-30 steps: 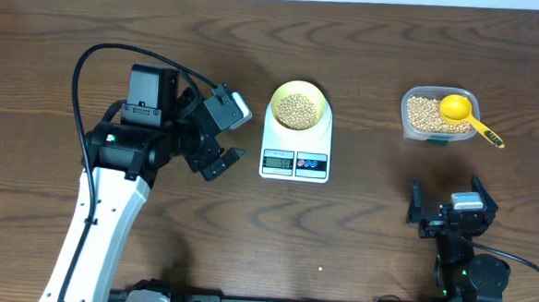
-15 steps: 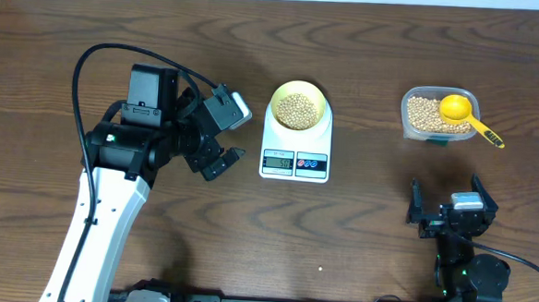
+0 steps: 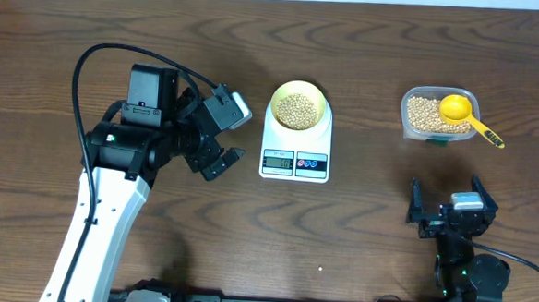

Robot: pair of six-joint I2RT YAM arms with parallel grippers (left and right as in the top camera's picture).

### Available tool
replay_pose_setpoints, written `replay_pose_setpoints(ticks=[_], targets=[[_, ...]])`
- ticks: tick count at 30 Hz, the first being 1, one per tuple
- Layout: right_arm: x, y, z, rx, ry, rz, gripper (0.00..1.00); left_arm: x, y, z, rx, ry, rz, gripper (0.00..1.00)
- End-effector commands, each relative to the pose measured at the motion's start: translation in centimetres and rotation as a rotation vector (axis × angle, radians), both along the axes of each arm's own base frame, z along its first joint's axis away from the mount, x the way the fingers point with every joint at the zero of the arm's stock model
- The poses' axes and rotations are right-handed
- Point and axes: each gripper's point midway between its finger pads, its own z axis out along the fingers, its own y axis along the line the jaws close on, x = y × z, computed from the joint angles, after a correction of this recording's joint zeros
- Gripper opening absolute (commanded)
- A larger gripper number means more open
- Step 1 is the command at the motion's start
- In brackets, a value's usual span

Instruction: Scoop item into bowl and weigh 50g on scale

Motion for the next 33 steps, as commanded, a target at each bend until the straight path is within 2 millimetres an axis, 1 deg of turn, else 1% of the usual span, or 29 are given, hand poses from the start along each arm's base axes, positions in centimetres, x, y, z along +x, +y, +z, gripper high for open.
replay_pose_setpoints(ticks=[1,13,19,22,26,29,30,33], targets=[[0.0,0.0,0.0,0.010,-0.001,-0.005,0.99,-0.1,0.0,-0.3,-0.010,0.018,0.007,0.97],[0.0,0.0,0.0,0.010,0.000,-0.005,0.99,-0.2,0.0,-0.4,-0.009,0.023,0.007,0.98],[0.0,0.0,0.0,0.010,0.000,-0.005,0.99,-0.4,0.1,0.7,-0.016,-0.034,0.010,0.98],[0.0,0.0,0.0,0.010,-0.001,-0.005,0.99,0.6,1.1,1.7,-0.035,-0.088,0.141,0.97],[0.0,0.0,0.0,0.010,-0.001,-0.005,0.99,1.8,2.3,2.6,-0.134,-0.173,0.344,0.98],[0.0,0.0,0.0,0.010,-0.001,-0.005,0.99,1.9,3.1,3.0,-0.250,-0.236,0.485,0.98],[0.0,0.0,0.0,0.010,-0.001,-0.005,0.99,1.7,3.7,3.0,-0.312,-0.296,0.548,0.98],[0.0,0.0,0.0,0.010,-0.001,-0.005,0.99,1.1,4.2,2.6,-0.355,-0.381,0.567,0.98]])
